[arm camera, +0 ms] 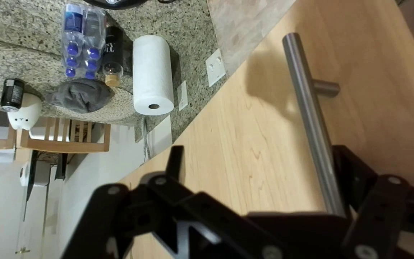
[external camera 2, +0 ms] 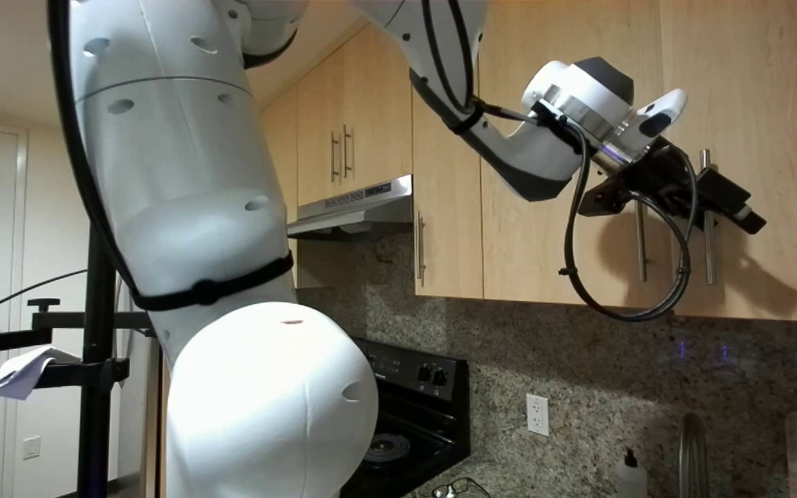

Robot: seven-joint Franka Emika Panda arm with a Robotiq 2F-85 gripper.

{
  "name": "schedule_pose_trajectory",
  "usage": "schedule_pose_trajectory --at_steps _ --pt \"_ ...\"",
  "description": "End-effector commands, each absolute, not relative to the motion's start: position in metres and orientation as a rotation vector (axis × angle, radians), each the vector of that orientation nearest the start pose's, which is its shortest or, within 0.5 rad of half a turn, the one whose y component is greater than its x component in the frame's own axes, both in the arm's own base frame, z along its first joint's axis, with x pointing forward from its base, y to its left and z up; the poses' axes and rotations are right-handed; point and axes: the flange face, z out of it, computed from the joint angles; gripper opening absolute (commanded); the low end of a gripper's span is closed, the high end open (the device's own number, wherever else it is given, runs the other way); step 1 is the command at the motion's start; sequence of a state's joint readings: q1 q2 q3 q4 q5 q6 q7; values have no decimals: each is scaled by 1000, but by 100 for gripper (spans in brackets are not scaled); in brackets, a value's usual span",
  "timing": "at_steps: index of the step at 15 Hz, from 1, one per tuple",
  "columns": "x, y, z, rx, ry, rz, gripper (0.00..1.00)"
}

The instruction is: Open the cupboard's right door completely

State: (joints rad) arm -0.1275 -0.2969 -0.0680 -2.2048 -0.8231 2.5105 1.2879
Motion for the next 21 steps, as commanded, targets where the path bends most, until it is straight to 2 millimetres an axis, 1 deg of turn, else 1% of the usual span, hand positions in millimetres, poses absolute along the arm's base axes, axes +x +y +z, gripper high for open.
schedule_pose_trajectory --at_steps 1,5,9,12,15,19,21 --pt "456 -156 562 -2793 1551 -1311 100" --pt "442 -167 564 -2858 1417 -1342 100" --pt "426 -177 564 -2946 1257 -1315 100" --pt "414 -188 564 -2994 1138 -1302 100" --pt "401 -201 560 -3037 1016 -1284 100" --pt "381 -217 561 -3053 941 -1300 100" --pt "374 -223 561 -3067 893 -1287 100"
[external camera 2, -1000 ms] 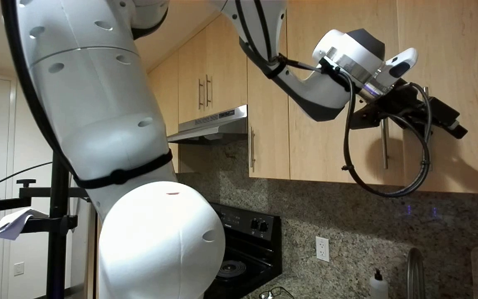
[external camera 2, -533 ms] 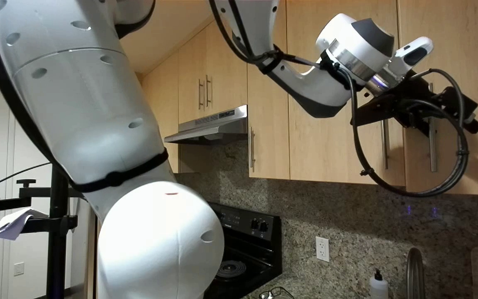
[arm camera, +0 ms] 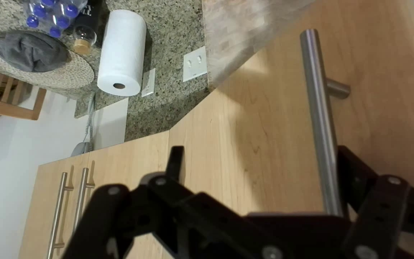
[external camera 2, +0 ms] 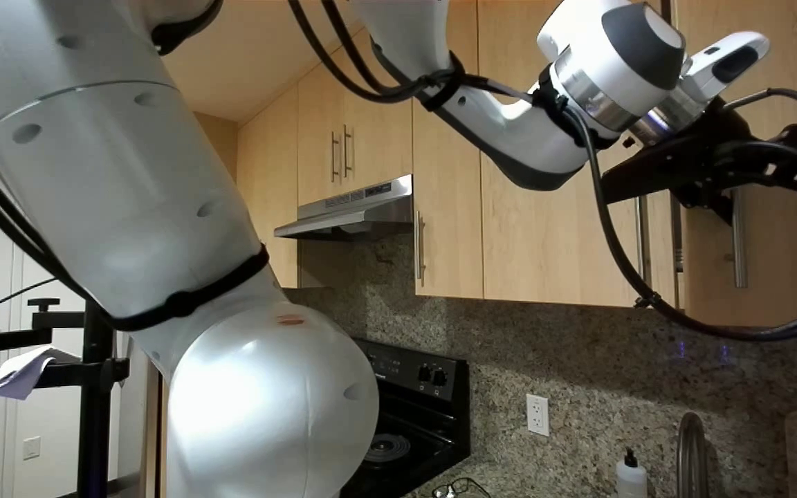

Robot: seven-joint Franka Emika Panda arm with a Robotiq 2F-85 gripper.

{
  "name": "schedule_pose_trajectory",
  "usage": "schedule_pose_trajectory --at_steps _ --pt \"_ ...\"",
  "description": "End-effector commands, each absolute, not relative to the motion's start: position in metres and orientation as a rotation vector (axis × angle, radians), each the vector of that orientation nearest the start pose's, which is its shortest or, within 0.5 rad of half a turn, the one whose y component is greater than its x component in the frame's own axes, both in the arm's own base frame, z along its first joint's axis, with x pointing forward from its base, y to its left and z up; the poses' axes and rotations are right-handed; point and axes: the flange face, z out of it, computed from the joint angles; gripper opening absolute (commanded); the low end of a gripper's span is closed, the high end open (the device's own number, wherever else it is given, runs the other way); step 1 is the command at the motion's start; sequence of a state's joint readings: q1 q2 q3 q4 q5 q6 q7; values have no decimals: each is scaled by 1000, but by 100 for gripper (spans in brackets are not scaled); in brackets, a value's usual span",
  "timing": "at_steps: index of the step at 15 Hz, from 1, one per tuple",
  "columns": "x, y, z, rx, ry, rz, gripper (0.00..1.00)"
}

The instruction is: Open the cupboard's right door completely

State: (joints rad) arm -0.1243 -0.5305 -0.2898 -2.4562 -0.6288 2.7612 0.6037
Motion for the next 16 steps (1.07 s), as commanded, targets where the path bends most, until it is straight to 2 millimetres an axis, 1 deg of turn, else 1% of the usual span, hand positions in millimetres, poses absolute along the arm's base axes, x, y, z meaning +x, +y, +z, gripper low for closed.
schedule_pose_trajectory --at_steps 1,3,5,9,13,16 --pt "371 -226 562 -3071 877 -1283 100" --pt "367 -230 562 -3053 822 -1261 100" --pt "359 -238 561 -3063 770 -1242 100" --pt "335 -255 558 -3063 605 -1215 100" --pt "311 -286 554 -3069 368 -1181 100" --pt "287 -321 550 -3007 193 -1186 100"
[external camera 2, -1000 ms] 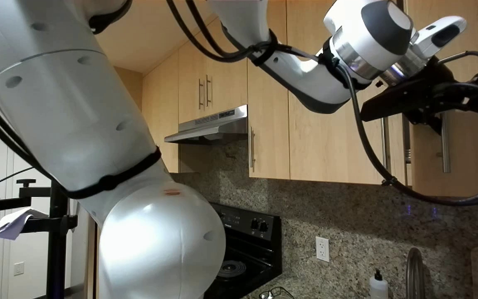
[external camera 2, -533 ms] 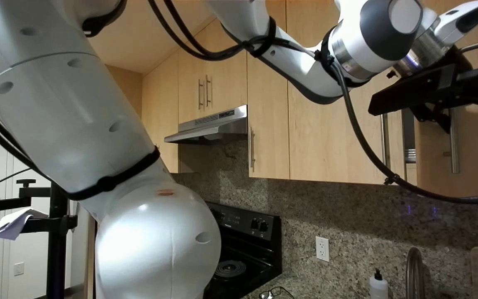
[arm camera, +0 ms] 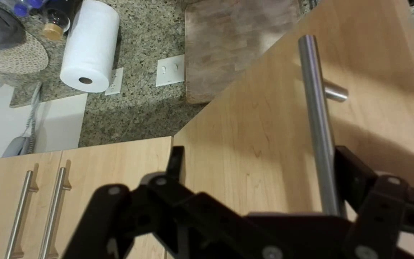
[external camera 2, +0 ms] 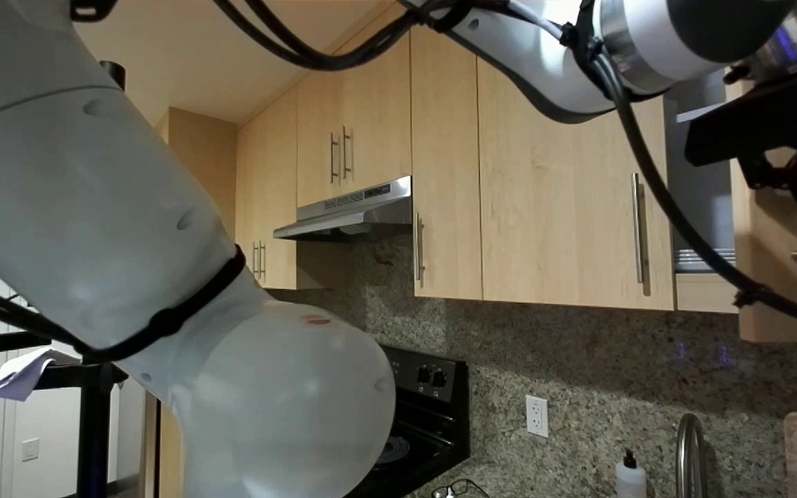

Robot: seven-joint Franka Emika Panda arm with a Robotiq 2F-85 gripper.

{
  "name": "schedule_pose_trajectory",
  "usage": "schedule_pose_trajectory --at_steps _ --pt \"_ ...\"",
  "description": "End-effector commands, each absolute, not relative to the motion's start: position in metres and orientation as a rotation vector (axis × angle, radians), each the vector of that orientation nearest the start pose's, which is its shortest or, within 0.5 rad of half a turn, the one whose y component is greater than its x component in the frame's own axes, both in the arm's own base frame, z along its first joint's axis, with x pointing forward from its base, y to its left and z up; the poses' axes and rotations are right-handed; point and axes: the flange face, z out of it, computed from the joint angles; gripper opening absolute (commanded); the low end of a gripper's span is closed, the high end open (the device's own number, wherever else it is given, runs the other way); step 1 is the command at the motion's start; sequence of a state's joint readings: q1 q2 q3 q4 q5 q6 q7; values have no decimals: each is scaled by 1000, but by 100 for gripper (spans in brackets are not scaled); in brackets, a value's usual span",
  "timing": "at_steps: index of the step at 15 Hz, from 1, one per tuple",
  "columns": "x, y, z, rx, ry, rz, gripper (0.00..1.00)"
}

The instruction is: Open the cupboard's right door completely

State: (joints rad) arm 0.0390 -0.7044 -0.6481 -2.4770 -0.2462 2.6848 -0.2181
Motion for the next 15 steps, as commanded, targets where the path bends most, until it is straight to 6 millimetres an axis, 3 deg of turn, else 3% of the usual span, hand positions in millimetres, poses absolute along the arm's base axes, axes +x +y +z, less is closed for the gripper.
schedule_pose_trajectory --at_steps 1,5,8,11,15 --pt "279 -334 550 -2993 146 -1185 100" --pt "230 -395 533 -3012 -131 -1059 100" --pt "204 -425 532 -3005 -340 -1014 100" --pt "193 -435 536 -3008 -467 -945 100" --pt "198 -422 527 -2964 -546 -697 100"
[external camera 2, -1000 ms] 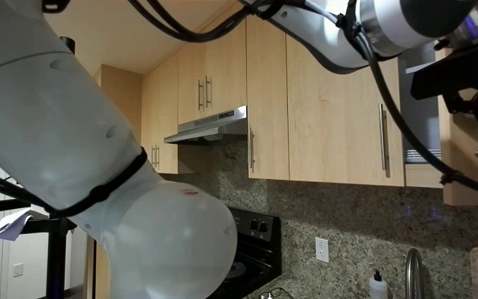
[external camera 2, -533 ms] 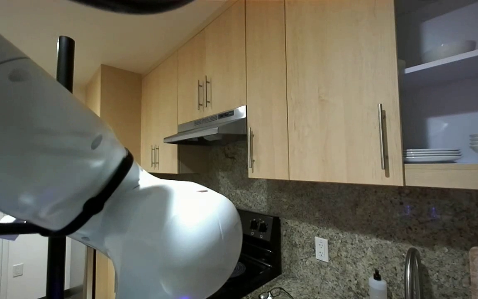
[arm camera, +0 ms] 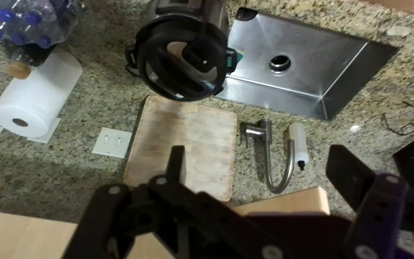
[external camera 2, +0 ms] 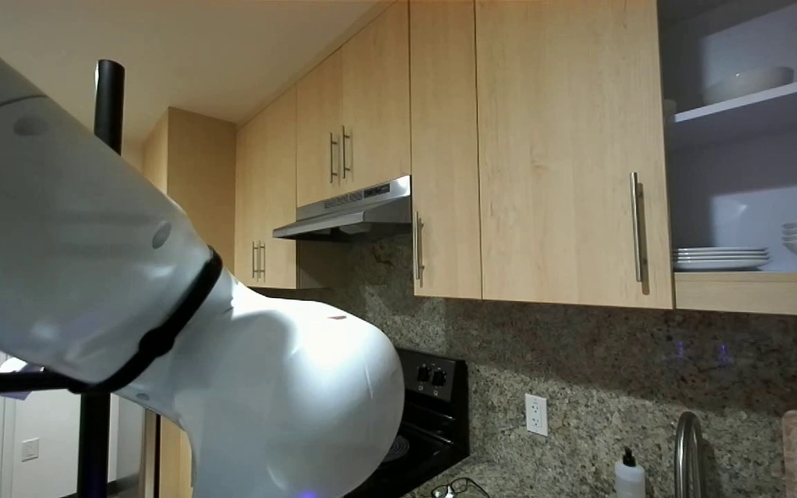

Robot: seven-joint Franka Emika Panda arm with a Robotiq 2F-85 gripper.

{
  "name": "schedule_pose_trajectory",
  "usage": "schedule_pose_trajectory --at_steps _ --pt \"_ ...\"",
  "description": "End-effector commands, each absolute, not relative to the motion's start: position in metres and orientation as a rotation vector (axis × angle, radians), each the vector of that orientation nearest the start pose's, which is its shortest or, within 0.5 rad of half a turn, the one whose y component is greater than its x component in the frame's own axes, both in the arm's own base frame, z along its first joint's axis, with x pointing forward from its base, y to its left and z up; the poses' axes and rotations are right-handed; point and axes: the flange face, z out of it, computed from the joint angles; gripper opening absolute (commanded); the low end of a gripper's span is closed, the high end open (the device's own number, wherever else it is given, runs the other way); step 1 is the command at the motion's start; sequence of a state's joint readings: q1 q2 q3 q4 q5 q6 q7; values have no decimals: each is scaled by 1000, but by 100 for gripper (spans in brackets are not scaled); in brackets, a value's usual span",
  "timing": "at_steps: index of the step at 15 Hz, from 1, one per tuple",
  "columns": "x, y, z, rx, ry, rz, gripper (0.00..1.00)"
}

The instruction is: Open the cupboard's right door completely

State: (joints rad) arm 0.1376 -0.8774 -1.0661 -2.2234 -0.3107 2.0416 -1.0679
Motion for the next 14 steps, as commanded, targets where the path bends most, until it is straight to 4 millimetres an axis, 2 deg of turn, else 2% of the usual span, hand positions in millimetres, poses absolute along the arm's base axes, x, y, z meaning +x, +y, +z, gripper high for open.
schedule_pose_trajectory --at_steps 1,5,8,10,14 --pt "201 -414 523 -2940 -547 -642 100" --pt "217 -379 521 -2862 -507 -469 100" --pt "228 -349 532 -2900 -370 -316 100" --pt "231 -323 544 -2950 -254 -236 100" --pt "252 -249 579 -3030 -47 -155 100"
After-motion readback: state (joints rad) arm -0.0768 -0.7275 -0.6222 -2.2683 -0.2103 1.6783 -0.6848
